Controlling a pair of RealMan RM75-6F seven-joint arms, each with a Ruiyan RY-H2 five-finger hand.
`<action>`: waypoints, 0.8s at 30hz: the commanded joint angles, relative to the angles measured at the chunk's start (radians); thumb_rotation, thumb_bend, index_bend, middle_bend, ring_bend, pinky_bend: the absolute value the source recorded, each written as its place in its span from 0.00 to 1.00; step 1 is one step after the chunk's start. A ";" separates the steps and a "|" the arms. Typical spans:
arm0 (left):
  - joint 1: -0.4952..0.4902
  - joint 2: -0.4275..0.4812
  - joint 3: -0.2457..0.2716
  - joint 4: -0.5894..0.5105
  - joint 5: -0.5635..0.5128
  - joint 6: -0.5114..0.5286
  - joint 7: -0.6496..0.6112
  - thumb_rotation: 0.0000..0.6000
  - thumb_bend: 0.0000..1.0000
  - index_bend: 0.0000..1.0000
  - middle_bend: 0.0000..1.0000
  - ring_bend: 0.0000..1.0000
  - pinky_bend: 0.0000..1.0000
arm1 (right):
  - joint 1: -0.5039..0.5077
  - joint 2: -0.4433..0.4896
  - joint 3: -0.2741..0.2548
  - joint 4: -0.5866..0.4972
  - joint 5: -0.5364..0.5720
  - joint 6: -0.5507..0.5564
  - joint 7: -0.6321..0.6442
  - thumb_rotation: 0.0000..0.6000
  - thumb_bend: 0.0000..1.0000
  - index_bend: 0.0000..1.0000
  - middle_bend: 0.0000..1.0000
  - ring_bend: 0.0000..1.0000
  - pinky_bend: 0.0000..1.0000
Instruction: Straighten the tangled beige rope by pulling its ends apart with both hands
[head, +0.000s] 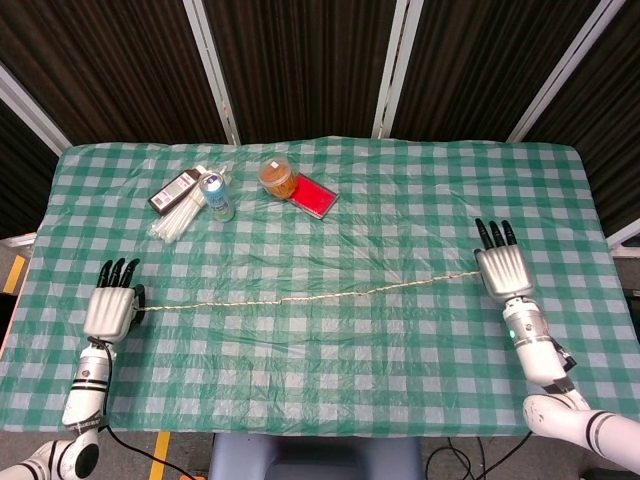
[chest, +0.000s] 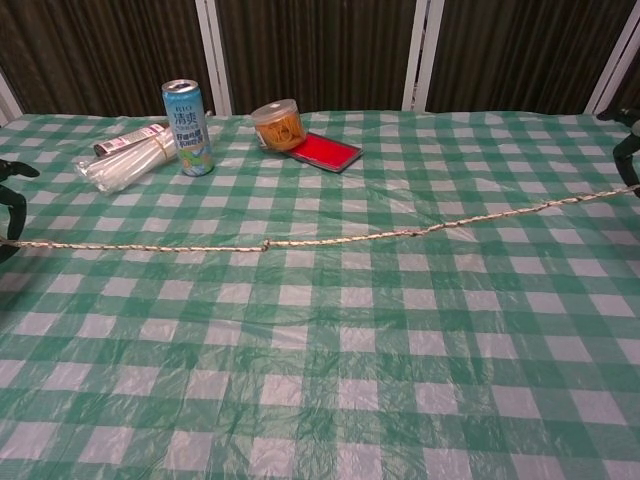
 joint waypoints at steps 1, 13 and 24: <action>0.001 -0.008 0.009 0.015 0.001 -0.012 -0.007 1.00 0.40 0.67 0.09 0.00 0.07 | -0.017 0.011 -0.012 0.015 -0.010 -0.001 0.024 1.00 0.52 0.77 0.05 0.00 0.00; -0.007 -0.046 0.024 0.066 0.014 -0.037 -0.022 1.00 0.40 0.67 0.09 0.00 0.07 | -0.047 -0.012 -0.035 0.109 -0.029 -0.036 0.078 1.00 0.52 0.77 0.05 0.00 0.00; -0.017 -0.076 0.036 0.090 0.024 -0.063 -0.026 1.00 0.40 0.61 0.09 0.00 0.07 | -0.050 -0.075 -0.043 0.197 -0.047 -0.079 0.102 1.00 0.52 0.77 0.05 0.00 0.00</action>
